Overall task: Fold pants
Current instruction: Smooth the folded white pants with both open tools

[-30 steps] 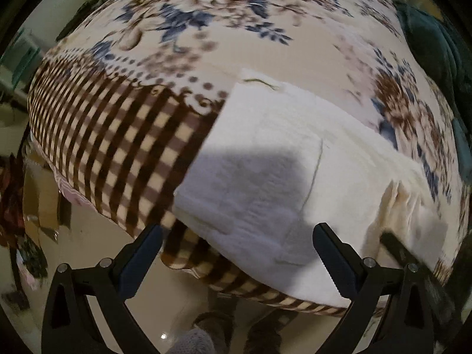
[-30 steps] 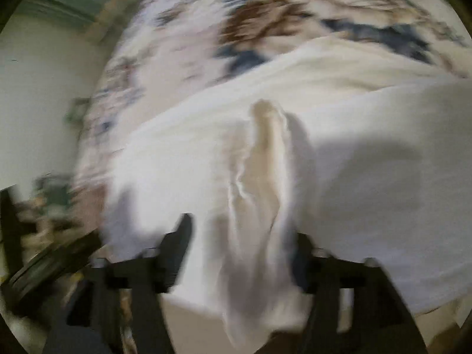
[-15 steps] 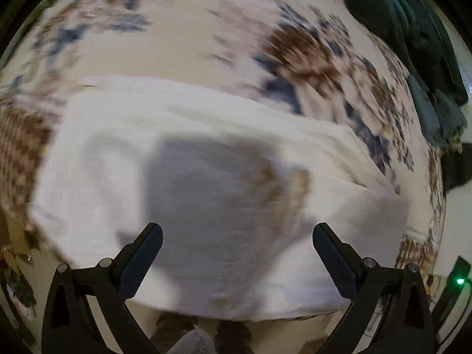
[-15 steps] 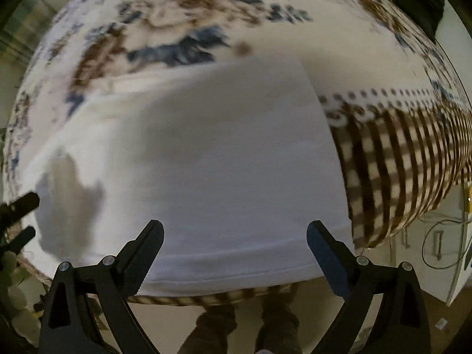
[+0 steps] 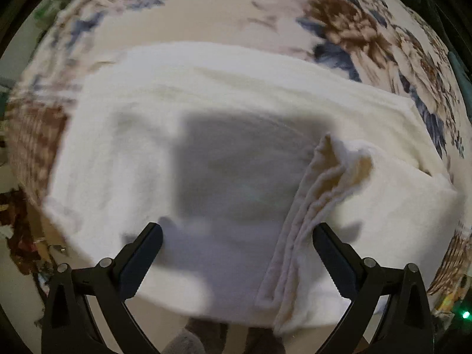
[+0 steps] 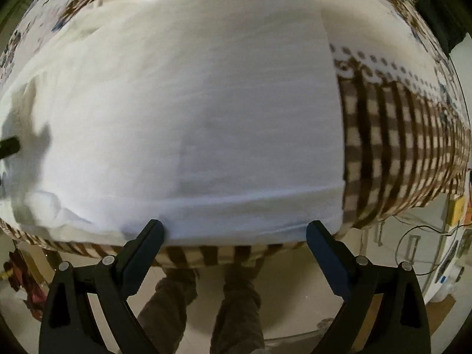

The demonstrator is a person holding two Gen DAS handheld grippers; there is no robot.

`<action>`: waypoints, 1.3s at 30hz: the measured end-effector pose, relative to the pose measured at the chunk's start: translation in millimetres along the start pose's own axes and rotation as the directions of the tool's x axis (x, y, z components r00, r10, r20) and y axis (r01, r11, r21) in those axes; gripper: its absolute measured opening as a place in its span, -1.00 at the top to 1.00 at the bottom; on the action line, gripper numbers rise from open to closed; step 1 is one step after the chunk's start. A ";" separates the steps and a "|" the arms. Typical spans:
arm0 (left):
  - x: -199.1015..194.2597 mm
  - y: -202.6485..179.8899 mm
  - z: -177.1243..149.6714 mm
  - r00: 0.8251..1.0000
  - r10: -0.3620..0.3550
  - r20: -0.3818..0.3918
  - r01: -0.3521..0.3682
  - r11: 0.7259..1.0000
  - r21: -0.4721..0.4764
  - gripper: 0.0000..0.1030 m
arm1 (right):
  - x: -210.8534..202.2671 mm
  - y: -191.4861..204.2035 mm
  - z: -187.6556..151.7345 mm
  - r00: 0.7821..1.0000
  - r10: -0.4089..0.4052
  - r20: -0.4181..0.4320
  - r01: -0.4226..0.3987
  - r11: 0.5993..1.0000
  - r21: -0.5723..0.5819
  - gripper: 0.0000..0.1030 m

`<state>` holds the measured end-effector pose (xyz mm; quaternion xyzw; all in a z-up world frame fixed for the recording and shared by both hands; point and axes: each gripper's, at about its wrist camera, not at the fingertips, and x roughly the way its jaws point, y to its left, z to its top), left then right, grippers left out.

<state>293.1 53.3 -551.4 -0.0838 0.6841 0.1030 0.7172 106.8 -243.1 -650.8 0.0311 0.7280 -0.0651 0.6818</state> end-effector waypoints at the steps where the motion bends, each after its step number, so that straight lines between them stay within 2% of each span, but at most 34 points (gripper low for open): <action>1: -11.4 -2.7 -5.5 1.000 -0.003 0.024 0.003 1.000 0.014 -1.00 | -8.5 -3.7 0.2 1.000 0.021 0.016 -0.021 1.000 0.003 -0.88; 4: -28.3 -24.8 -26.2 0.998 0.003 0.062 -0.011 0.993 0.119 -1.00 | -21.9 -1.2 4.7 0.997 0.057 0.056 -0.057 0.998 -0.012 -0.88; 6: -18.0 -38.3 -38.7 0.997 0.053 0.057 -0.062 0.982 0.179 -1.00 | -16.7 7.0 7.3 0.997 0.063 0.049 -0.061 0.997 -0.042 -0.88; 9: 9.9 -35.2 -50.6 0.993 0.114 0.000 -0.112 0.974 0.195 -1.00 | -1.2 30.3 5.6 0.999 0.032 0.014 -0.030 0.994 -0.103 -0.87; 11: 20.4 -17.3 -55.5 0.995 0.097 -0.037 -0.091 0.984 0.151 -1.00 | 5.3 38.0 -2.5 1.000 -0.001 0.015 0.003 0.989 -0.145 -0.87; 15: 20.7 3.8 -59.1 0.998 0.043 -0.042 -0.038 0.993 0.113 -1.00 | 5.6 31.4 -16.3 1.000 -0.002 0.019 0.005 0.987 -0.159 -0.88; 20: 21.8 4.8 -63.9 0.998 0.042 -0.043 -0.037 0.993 0.111 -1.00 | 7.3 39.6 2.1 1.000 -0.006 0.000 0.006 0.989 -0.150 -0.87; 23: 15.6 -3.0 -66.9 0.999 0.031 -0.040 -0.027 0.994 0.104 -1.00 | -5.4 57.5 19.6 1.000 0.005 -0.002 -0.005 0.992 -0.127 -0.87; 25: 6.1 2.1 -63.1 0.999 0.018 -0.031 -0.015 0.996 0.093 -1.00 | -10.6 59.5 19.4 1.000 0.013 0.000 -0.013 0.994 -0.106 -0.87; 28: -15.8 17.4 -61.6 1.000 -0.007 -0.004 0.007 0.999 0.038 -1.00 | -23.4 51.7 18.8 0.999 0.035 -0.001 -0.035 0.997 -0.065 -0.88; 32: -38.9 57.7 -57.8 0.999 -0.026 0.041 0.030 0.994 -0.104 -1.00 | -42.0 50.7 19.6 1.000 0.026 0.016 -0.025 0.999 -0.044 -0.88; 34: -44.8 90.5 -58.4 0.997 -0.051 0.059 0.063 0.975 -0.213 -1.00 | -46.9 53.8 19.0 0.999 0.028 0.014 -0.028 0.999 -0.031 -0.88; 35: -44.2 105.2 -59.4 0.995 -0.073 0.062 0.087 0.959 -0.269 -1.00 | -49.7 54.0 20.0 0.999 0.031 0.014 -0.030 0.999 -0.025 -0.88; 36: -40.6 122.6 -60.7 0.992 -0.107 0.062 0.121 0.933 -0.340 -1.00 | -51.6 53.8 21.5 0.999 0.037 0.014 -0.036 0.999 -0.015 -0.88; 37: -36.0 137.6 -62.0 0.988 -0.139 0.059 0.151 0.899 -0.411 -1.00 | -53.8 53.6 21.1 0.999 0.041 0.015 -0.041 0.999 -0.009 -0.88; 39: -18.0 168.6 -79.1 0.970 -0.229 0.083 0.233 0.770 -0.594 -1.00 | -54.2 57.8 27.1 0.999 0.050 0.006 -0.050 0.999 -0.005 -0.88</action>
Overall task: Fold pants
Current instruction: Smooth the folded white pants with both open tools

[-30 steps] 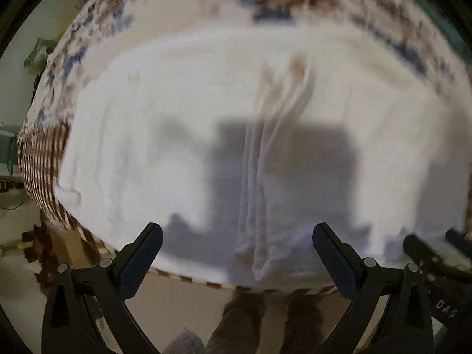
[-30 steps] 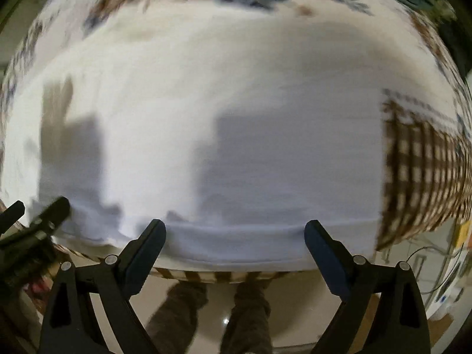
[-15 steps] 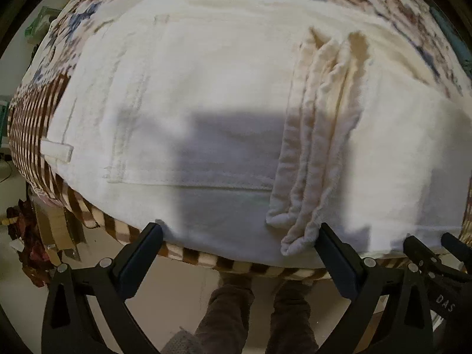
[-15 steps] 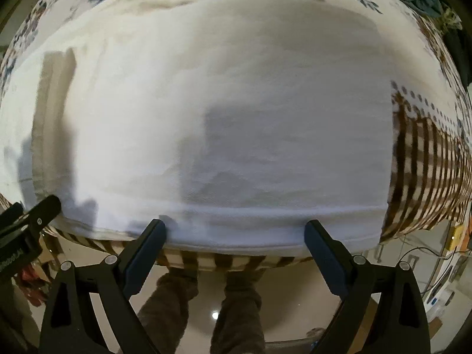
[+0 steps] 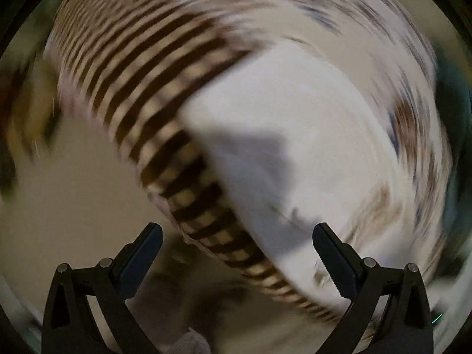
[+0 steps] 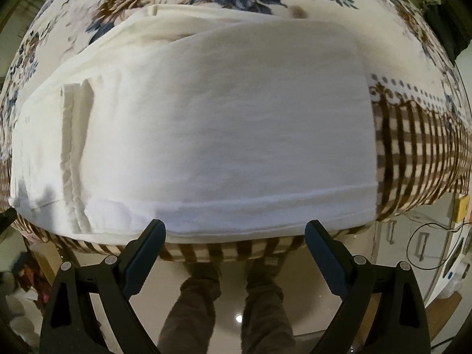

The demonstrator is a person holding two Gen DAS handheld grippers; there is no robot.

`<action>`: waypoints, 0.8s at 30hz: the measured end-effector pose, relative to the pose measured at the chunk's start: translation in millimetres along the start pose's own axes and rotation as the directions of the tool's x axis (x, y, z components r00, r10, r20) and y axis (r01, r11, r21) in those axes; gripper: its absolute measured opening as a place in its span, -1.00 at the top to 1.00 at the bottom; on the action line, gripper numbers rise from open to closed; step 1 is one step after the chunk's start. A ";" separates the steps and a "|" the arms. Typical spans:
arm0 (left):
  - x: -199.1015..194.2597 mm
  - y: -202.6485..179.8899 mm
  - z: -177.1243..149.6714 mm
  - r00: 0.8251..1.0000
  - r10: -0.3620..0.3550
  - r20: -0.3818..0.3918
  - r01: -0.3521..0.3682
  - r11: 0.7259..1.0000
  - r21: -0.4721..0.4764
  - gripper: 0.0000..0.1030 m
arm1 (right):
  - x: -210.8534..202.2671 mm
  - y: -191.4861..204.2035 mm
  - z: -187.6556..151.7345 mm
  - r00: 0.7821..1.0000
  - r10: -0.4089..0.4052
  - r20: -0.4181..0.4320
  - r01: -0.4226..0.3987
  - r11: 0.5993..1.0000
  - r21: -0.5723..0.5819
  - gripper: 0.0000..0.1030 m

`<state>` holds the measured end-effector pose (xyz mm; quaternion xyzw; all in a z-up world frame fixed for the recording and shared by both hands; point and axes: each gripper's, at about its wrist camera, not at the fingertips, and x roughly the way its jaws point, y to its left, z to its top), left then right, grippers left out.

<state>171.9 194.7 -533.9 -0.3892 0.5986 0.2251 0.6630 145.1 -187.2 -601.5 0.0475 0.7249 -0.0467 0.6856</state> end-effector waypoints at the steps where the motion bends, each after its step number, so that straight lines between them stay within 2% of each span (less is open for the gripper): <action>1: 3.7 17.7 3.2 0.998 -0.058 0.010 0.059 0.991 -0.117 -1.00 | 2.7 4.3 2.1 1.000 0.003 -0.006 -0.003 1.000 0.000 -0.88; 2: 7.2 29.7 5.6 0.995 -0.092 0.029 0.096 0.978 -0.186 -1.00 | 4.6 6.4 5.4 1.000 0.009 -0.011 -0.009 1.000 0.004 -0.88; 5: 22.0 46.9 6.3 0.986 -0.153 0.071 0.167 0.946 -0.279 -0.96 | 9.5 10.7 14.3 0.999 0.038 -0.023 -0.038 0.999 0.020 -0.88; 6: 27.2 46.0 7.4 0.980 -0.180 0.084 0.197 0.939 -0.280 -0.71 | 10.3 11.5 18.6 0.998 0.048 -0.027 -0.047 0.999 0.025 -0.88; 7: 31.6 44.0 9.3 0.978 -0.185 0.095 0.204 0.941 -0.268 -0.27 | 11.4 11.7 20.4 0.998 0.053 -0.029 -0.052 0.998 0.027 -0.89; 8: 33.8 34.9 10.7 0.971 -0.209 0.118 0.231 0.944 -0.235 0.06 | 10.8 11.3 24.3 0.998 0.062 -0.029 -0.061 0.998 0.032 -0.89; 9: 32.6 28.7 12.5 0.965 -0.224 0.135 0.248 0.948 -0.199 0.55 | 9.0 12.3 27.6 0.997 0.066 -0.027 -0.065 0.997 0.034 -0.89; 12: 25.8 13.1 14.6 0.957 -0.212 0.196 0.233 0.968 -0.091 0.60 | 6.6 11.5 35.5 0.997 0.072 -0.026 -0.071 0.997 0.039 -0.89; 14: 27.7 17.7 14.7 0.948 -0.239 0.208 0.263 0.960 -0.095 0.60 | 5.2 11.9 37.7 0.997 0.075 -0.026 -0.074 0.996 0.045 -0.88; 16: 37.2 36.6 19.9 0.926 -0.315 0.208 0.350 0.923 -0.162 0.31 | 1.2 8.3 42.2 0.997 0.076 -0.030 -0.075 0.996 0.050 -0.88; 17: 47.0 43.3 24.1 0.906 -0.370 0.204 0.409 0.890 -0.202 0.24 | 1.9 6.9 43.6 0.996 0.080 -0.031 -0.078 0.996 0.053 -0.88; 18: 54.9 48.6 27.3 0.897 -0.395 0.199 0.434 0.871 -0.228 0.07 | 0.2 4.7 45.7 0.996 0.082 -0.034 -0.080 0.995 0.055 -0.88; 19: 64.7 51.2 32.7 0.884 -0.425 0.194 0.464 0.847 -0.259 0.06 | -1.7 3.2 47.7 0.996 0.082 -0.036 -0.080 0.995 0.055 -0.88; 20: 74.4 50.4 39.0 0.861 -0.469 0.199 0.509 0.811 -0.291 0.06 | -2.8 2.8 48.5 0.996 0.081 -0.037 -0.079 0.995 0.052 -0.88; 23: 85.0 50.0 47.3 0.845 -0.491 0.214 0.535 0.776 -0.332 -0.01 | -0.5 -3.9 51.3 0.996 0.077 -0.037 -0.075 0.996 0.052 -0.88; 24: 86.0 46.2 50.3 0.849 -0.481 0.217 0.528 0.782 -0.330 -0.06 | -1.3 -4.2 52.4 0.996 0.079 -0.039 -0.076 0.996 0.053 -0.88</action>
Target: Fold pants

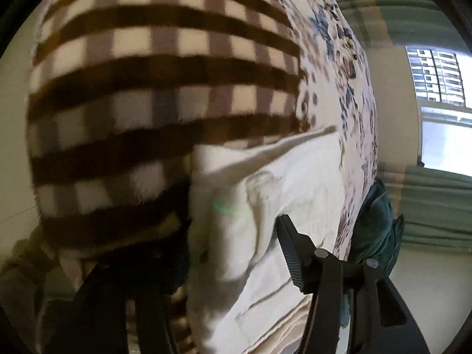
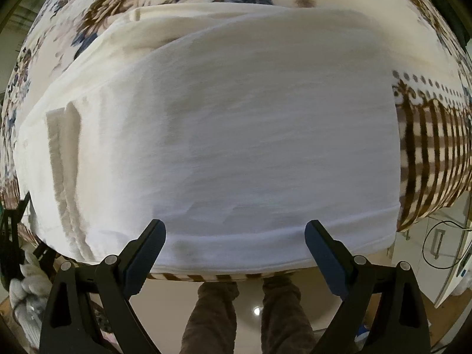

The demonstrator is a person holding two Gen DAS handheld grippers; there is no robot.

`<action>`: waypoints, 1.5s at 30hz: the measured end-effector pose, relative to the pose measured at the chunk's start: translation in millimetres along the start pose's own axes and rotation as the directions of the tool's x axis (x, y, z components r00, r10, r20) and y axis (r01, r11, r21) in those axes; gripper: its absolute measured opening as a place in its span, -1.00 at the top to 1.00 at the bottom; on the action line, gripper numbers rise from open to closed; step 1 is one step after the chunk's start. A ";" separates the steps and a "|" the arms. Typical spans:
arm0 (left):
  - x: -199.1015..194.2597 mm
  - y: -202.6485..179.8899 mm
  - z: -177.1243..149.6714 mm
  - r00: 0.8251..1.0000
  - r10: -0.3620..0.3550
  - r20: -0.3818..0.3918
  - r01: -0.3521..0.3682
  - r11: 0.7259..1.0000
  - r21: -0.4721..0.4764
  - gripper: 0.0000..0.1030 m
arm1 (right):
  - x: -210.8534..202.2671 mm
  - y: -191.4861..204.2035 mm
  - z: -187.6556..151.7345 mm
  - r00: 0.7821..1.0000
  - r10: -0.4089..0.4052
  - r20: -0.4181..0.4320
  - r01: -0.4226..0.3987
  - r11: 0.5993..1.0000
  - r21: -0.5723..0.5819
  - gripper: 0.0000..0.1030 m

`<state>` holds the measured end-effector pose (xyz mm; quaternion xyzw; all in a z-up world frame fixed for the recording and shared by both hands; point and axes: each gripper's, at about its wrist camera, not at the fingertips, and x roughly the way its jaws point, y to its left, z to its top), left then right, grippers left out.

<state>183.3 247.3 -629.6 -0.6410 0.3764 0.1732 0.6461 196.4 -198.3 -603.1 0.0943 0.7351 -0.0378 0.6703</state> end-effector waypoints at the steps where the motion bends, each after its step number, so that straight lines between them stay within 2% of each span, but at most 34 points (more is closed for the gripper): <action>1: 2.0 -5.6 -0.6 1.000 0.014 0.007 -0.014 1.000 0.010 -0.06 | -1.4 -0.5 0.6 1.000 0.002 -0.001 -0.002 1.000 0.003 -0.89; 2: 1.0 -13.1 -2.5 0.999 0.036 0.024 -0.037 0.999 0.036 -0.06 | -4.1 -4.0 6.1 1.000 -0.001 0.001 0.001 1.000 0.007 -0.89; 3: -0.2 -19.2 -4.4 0.998 0.054 0.039 -0.056 0.997 0.060 0.04 | -6.3 -4.7 8.2 1.000 -0.011 0.004 0.011 1.000 0.009 -0.89; 4: -4.5 -24.4 -8.4 0.996 0.065 0.055 -0.070 0.994 0.089 0.36 | -7.5 -6.7 8.4 1.000 -0.027 0.009 0.027 1.000 0.012 -0.88; 6: -17.9 -36.5 -16.1 0.991 0.093 0.093 -0.107 0.982 0.159 0.64 | -10.8 -9.9 10.4 0.999 -0.047 0.019 0.046 0.999 0.024 -0.88; 7: -23.0 -43.2 -19.0 0.990 0.091 0.105 -0.110 0.976 0.189 0.72 | -14.0 -11.0 12.5 0.999 -0.048 0.024 0.047 0.999 0.028 -0.88; 10: -42.1 -68.0 -29.9 0.987 0.077 0.142 -0.118 0.946 0.302 0.77 | -23.8 -17.7 22.0 0.998 -0.036 0.048 0.035 0.999 0.036 -0.88; 13: -59.9 -101.9 -49.4 0.986 0.047 0.159 -0.111 0.903 0.415 0.78 | -21.9 -26.8 21.3 0.999 -0.007 0.053 0.004 0.998 0.056 -0.88; 15: -72.6 -126.4 -68.5 0.988 0.022 0.156 -0.097 0.865 0.493 0.78 | -26.1 -36.4 23.1 0.998 0.016 0.058 -0.020 0.997 0.070 -0.88; 17: -83.7 -156.6 -93.3 0.987 -0.008 0.160 -0.088 0.807 0.584 0.78 | -34.0 -48.3 24.7 0.997 0.035 0.063 -0.040 0.996 0.079 -0.88; 18: -89.4 -173.0 -110.7 0.986 -0.018 0.166 -0.093 0.767 0.635 0.78 | -38.3 -55.6 24.1 0.997 0.044 0.066 -0.050 0.995 0.083 -0.88; 19: -95.5 -181.4 -126.2 0.986 -0.031 0.163 -0.087 0.739 0.668 0.78 | -41.3 -63.4 21.9 0.996 0.049 0.070 -0.055 0.995 0.089 -0.88; 23: -103.1 -220.8 -206.9 0.990 -0.060 0.125 -0.066 0.592 0.803 0.78 | -61.5 -103.2 21.6 0.994 0.064 0.088 -0.074 0.991 0.116 -0.88; 25: -99.3 -229.6 -245.5 0.993 -0.052 0.104 -0.061 0.525 0.849 0.78 | -67.3 -130.0 20.8 0.993 0.073 0.094 -0.086 0.986 0.141 -0.88; 27: -84.7 -235.3 -289.9 0.997 -0.032 0.065 -0.044 0.447 0.893 0.79 | -69.9 -160.9 16.6 0.992 0.068 0.109 -0.087 0.981 0.174 -0.88; 28: -78.1 -236.3 -306.6 0.999 -0.021 0.041 -0.028 0.427 0.904 0.79 | -73.7 -178.7 16.5 0.991 0.064 0.117 -0.086 0.977 0.196 -0.88; 29: -65.1 -235.2 -330.1 1.000 0.004 0.011 -0.011 0.389 0.921 0.79 | -73.6 -192.6 14.2 0.990 0.063 0.123 -0.088 0.973 0.211 -0.88; 31: -43.5 -230.7 -362.5 0.999 0.042 -0.022 0.007 0.332 0.943 0.79 | -72.7 -226.9 7.2 0.990 0.049 0.134 -0.083 0.963 0.257 -0.88; 34: 4.6 -214.3 -415.6 0.987 0.153 -0.056 0.026 0.192 0.981 0.79 | -70.3 -274.3 -2.6 0.990 0.027 0.138 -0.070 0.945 0.318 -0.88; 35: 24.3 -204.4 -430.4 0.977 0.202 -0.065 0.033 0.161 0.986 0.79 | -70.5 -287.0 -4.4 0.991 0.021 0.134 -0.065 0.940 0.334 -0.88; 36: 41.2 -195.3 -440.0 0.966 0.249 -0.070 0.035 0.144 0.989 0.79 | -70.8 -298.7 -7.1 0.991 0.016 0.129 -0.060 0.936 0.346 -0.88; 38: 61.8 -182.9 -459.3 0.952 0.302 -0.047 0.022 0.084 0.996 0.79 | -68.1 -319.2 -10.2 0.993 0.000 0.122 -0.044 0.933 0.357 -0.89; 41: 79.7 -176.1 -470.8 0.939 0.342 -0.020 0.008 0.036 0.999 0.79 | -65.5 -338.1 -16.6 0.993 -0.019 0.115 -0.024 0.932 0.362 -0.89; 43: 85.7 -173.7 -474.5 0.934 0.358 -0.007 0.001 0.017 1.000 0.79 | -63.2 -351.8 -23.3 0.993 -0.020 0.113 -0.023 0.930 0.366 -0.89; 45: 90.2 -171.4 -479.0 0.927 0.376 0.019 -0.013 -0.019 1.000 0.79 | -62.8 -361.1 -29.4 0.993 -0.018 0.115 -0.026 0.927 0.373 -0.89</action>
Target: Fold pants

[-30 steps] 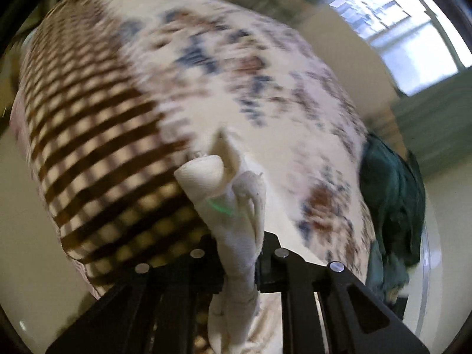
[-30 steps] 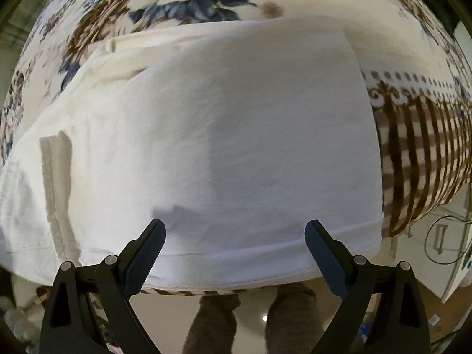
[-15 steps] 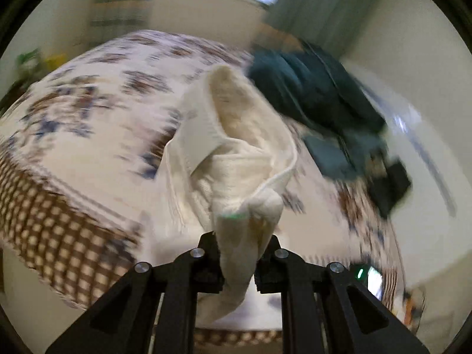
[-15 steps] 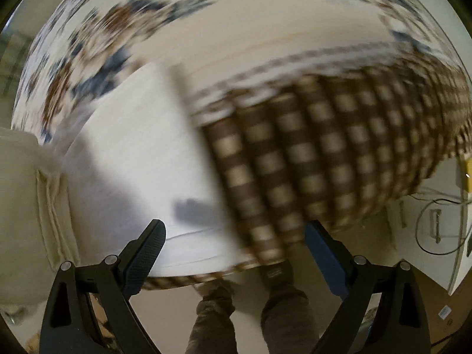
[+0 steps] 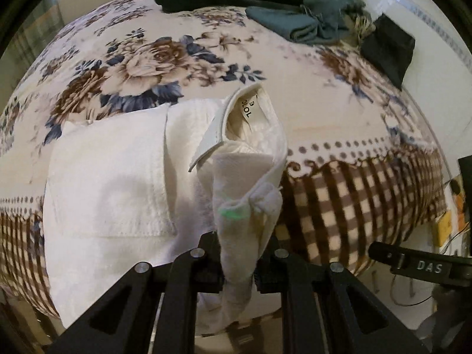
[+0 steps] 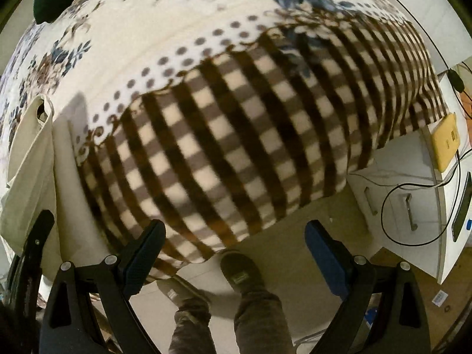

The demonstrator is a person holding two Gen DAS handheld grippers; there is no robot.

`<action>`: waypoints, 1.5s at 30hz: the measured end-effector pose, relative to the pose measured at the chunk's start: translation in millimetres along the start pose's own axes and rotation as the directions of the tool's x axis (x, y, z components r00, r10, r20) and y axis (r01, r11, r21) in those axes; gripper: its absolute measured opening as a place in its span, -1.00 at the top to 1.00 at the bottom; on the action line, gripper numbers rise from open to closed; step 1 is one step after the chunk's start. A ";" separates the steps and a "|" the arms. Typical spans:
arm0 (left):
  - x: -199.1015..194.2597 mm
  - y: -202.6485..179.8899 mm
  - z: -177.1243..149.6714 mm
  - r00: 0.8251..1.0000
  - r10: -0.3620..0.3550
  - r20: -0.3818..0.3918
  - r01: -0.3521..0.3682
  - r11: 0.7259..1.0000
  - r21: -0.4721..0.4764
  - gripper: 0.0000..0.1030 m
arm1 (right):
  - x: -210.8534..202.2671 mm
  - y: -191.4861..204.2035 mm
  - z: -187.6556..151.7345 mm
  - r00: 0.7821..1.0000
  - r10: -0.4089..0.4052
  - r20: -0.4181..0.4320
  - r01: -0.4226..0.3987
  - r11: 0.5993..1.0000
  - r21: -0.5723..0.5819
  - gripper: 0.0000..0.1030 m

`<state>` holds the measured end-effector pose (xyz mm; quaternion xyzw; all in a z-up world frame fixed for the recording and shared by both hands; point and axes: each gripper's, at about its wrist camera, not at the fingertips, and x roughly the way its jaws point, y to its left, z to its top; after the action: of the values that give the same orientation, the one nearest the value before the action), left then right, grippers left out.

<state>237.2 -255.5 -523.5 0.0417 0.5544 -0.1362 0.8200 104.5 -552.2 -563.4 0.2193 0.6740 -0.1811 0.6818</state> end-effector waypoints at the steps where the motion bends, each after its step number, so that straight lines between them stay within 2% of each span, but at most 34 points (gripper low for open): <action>1: 1.9 -2.5 -0.2 1.000 0.013 -0.011 -0.013 1.000 0.012 0.78 | -0.7 -5.3 1.6 1.000 0.007 -0.001 -0.007 1.000 0.006 -0.89; 5: 4.1 -8.3 2.9 0.997 0.053 -0.054 -0.052 0.998 0.021 0.73 | 0.3 -10.1 -3.1 0.999 0.048 0.000 -0.048 0.999 0.018 -0.89; 8: -2.6 -6.9 8.7 0.995 0.041 -0.096 -0.041 0.999 -0.007 0.56 | -2.3 -2.1 -2.2 0.997 0.080 0.013 -0.081 0.997 0.008 -0.89; 9: -5.0 -6.5 10.4 0.993 0.036 -0.110 -0.038 0.999 -0.017 0.35 | -3.9 4.4 -0.4 0.995 0.095 0.018 -0.095 0.995 0.006 -0.89; 11: -15.9 -6.3 13.8 0.993 -0.004 -0.116 0.000 0.999 -0.034 0.18 | -9.5 12.1 5.8 0.992 0.123 0.030 -0.124 0.992 0.006 -0.89; 12: -22.1 -7.3 15.1 0.995 -0.005 -0.103 0.003 1.000 -0.024 0.02 | -15.5 12.8 8.9 0.987 0.153 0.042 -0.153 0.988 0.007 -0.89; 13: -32.1 -9.4 17.0 0.996 -0.006 -0.084 0.006 1.000 0.002 -0.28 | -20.6 15.0 12.8 0.983 0.175 0.050 -0.176 0.984 0.011 -0.88; 14: -38.0 -9.4 18.3 0.997 0.002 -0.077 -0.001 1.000 0.014 -0.35 | -24.0 15.7 15.1 0.980 0.190 0.054 -0.191 0.981 0.015 -0.88; 16: -52.2 -3.1 22.8 0.998 0.028 -0.058 -0.027 1.000 0.008 -0.37 | -32.0 19.4 23.3 0.967 0.244 0.066 -0.246 0.969 0.024 -0.88; 19: -68.5 21.5 28.1 0.992 0.126 -0.030 -0.126 0.992 -0.014 -0.37 | -33.2 35.4 36.5 0.938 0.345 0.044 -0.346 0.938 0.014 -0.88; 22: -68.3 57.9 29.0 0.969 0.246 -0.039 -0.247 0.968 -0.037 -0.37 | -20.7 66.7 46.2 0.915 0.403 -0.006 -0.403 0.915 -0.033 -0.89; 26: -51.9 107.3 26.5 0.944 0.312 -0.107 -0.321 0.943 -0.088 -0.37 | 12.0 100.2 61.4 0.859 0.506 -0.080 -0.510 0.859 -0.038 -0.89; 30: -45.4 132.6 24.2 0.922 0.365 -0.132 -0.378 0.921 -0.095 -0.37 | 48.8 121.7 65.2 0.830 0.533 -0.164 -0.540 0.842 0.001 -0.88; 31: -44.5 135.4 24.0 0.917 0.376 -0.134 -0.390 0.916 -0.093 -0.37 | 52.5 123.0 64.2 0.823 0.544 -0.162 -0.550 0.835 0.010 -0.68; 32: -43.3 137.8 22.9 0.913 0.385 -0.136 -0.398 0.913 -0.089 -0.37 | 50.1 123.0 61.4 0.808 0.573 -0.140 -0.577 0.817 0.013 -0.41; 33: -42.8 139.1 22.0 0.912 0.387 -0.137 -0.400 0.912 -0.087 -0.37 | 49.1 124.0 59.6 0.794 0.593 -0.135 -0.598 0.802 0.009 0.25; 35: -40.1 139.7 18.9 0.909 0.393 -0.139 -0.406 0.910 -0.082 -0.37 | 39.8 125.4 53.8 0.812 0.574 -0.106 -0.579 0.815 -0.016 0.43; 36: -38.9 139.0 18.1 0.910 0.391 -0.142 -0.404 0.911 -0.080 -0.37 | 32.5 128.2 50.2 0.817 0.569 -0.090 -0.574 0.818 -0.039 0.59; 39: -37.8 136.1 17.3 0.915 0.377 -0.146 -0.390 0.918 -0.076 -0.37 | 11.4 131.4 43.0 0.824 0.563 -0.059 -0.566 0.821 -0.070 0.77; 42: -37.1 131.3 16.9 0.921 0.362 -0.144 -0.374 0.925 -0.061 -0.37 | -13.7 118.5 44.2 0.838 0.545 -0.009 -0.545 0.836 -0.059 0.80; 43: -37.4 130.5 16.7 0.923 0.358 -0.143 -0.369 0.927 -0.058 -0.37 | -20.6 107.7 46.7 0.847 0.532 0.004 -0.531 0.845 -0.057 0.81; 45: -36.0 129.8 16.0 0.928 0.344 -0.143 -0.355 0.933 -0.056 -0.37 | -25.6 88.5 54.1 0.878 0.478 0.016 -0.477 0.877 -0.055 0.80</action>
<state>274.0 -128.1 -495.0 0.1153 0.5958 0.0377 0.7939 197.3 -508.6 -533.2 0.3594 0.5934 0.0060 0.7202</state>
